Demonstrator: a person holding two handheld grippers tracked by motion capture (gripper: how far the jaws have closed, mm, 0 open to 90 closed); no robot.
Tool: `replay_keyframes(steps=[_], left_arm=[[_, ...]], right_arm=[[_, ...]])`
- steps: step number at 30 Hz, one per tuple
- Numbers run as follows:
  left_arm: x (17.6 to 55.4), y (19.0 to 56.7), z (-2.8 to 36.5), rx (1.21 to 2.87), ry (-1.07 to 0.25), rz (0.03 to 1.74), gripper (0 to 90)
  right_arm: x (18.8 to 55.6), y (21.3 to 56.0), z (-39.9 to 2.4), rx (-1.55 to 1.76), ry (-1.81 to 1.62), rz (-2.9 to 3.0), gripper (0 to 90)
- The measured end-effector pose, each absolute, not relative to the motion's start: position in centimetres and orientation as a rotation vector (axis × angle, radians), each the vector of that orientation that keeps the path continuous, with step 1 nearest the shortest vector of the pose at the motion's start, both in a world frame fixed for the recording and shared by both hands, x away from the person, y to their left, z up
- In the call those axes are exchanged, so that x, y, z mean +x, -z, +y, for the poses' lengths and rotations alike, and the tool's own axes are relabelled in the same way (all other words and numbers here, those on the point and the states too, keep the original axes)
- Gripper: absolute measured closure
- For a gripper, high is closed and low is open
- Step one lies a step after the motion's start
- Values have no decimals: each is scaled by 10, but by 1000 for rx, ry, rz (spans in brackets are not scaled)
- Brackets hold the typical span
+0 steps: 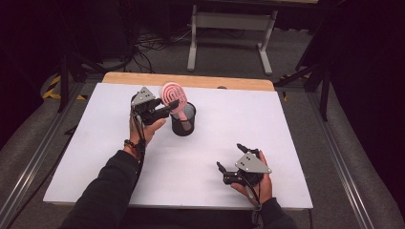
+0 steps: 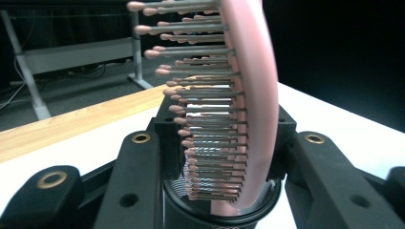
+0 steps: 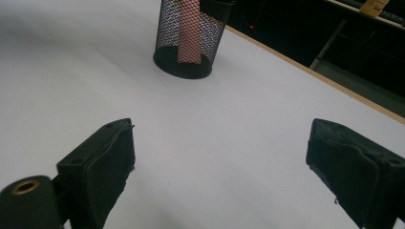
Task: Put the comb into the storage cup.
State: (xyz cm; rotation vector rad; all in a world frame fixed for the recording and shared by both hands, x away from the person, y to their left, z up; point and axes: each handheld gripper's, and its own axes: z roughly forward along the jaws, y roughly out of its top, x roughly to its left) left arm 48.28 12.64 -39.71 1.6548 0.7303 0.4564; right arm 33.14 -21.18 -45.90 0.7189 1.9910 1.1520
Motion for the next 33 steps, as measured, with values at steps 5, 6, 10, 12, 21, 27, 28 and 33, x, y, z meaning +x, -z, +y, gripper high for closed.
replay_keyframes(steps=[5, 6, 10, 12, 21, 27, 28, 33], left_arm=[[487, 402, 132, 1639, -444, 766, 598], [488, 403, 133, 1636, -444, 773, 596], [489, 405, 137, 1629, -446, 794, 588], [490, 407, 139, 1626, -436, 800, 587], [494, 414, 143, 1620, -424, 830, 576], [494, 416, 141, 1638, -424, 826, 566], [494, 417, 141, 1638, -423, 825, 565], [494, 417, 140, 1648, -421, 823, 536]], right_arm=[[332, 460, -211, 712, -1143, 2000, 100], [332, 460, -211, 712, -1143, 2001, 100], [332, 460, -210, 709, -1140, 2007, 100], [332, 460, -210, 707, -1139, 2007, 100], [332, 461, -210, 705, -1138, 2011, 99], [332, 461, -210, 703, -1136, 2013, 100], [332, 461, -210, 703, -1136, 2012, 100], [332, 461, -210, 703, -1136, 2016, 100]])
